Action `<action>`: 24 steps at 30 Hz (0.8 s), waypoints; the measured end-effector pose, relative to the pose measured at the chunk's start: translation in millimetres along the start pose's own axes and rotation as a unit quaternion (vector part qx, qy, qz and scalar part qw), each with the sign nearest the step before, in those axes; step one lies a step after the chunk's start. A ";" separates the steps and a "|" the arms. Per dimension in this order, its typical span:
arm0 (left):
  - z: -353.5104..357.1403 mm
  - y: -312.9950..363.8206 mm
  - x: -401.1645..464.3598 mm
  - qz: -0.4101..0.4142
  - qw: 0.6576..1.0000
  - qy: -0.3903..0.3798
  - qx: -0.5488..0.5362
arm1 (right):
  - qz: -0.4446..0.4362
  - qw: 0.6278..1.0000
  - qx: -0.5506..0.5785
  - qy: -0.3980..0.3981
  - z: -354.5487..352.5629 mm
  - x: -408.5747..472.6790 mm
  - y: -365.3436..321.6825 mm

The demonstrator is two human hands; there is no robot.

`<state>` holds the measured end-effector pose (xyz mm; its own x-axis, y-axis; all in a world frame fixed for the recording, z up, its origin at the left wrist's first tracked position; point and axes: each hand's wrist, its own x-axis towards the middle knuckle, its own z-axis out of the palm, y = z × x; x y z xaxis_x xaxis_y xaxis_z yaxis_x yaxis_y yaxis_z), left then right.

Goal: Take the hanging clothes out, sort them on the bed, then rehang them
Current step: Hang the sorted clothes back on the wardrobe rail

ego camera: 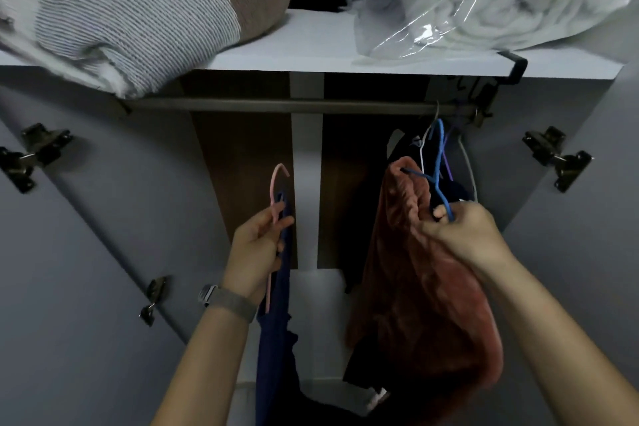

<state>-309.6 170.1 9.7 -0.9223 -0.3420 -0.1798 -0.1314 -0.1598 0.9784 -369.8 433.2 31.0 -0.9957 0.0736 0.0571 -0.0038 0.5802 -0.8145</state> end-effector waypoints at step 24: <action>25.2 1.0 58.3 -0.015 1.000 0.014 0.004 | 0.023 0.994 -0.102 0.038 26.3 163.0 24.1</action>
<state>-372.7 173.3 2.7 -0.9073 -0.3636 -0.2111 -0.1612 -0.1630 0.9734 -534.6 437.9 5.4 -0.9846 0.1594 0.0720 0.0678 0.7270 -0.6833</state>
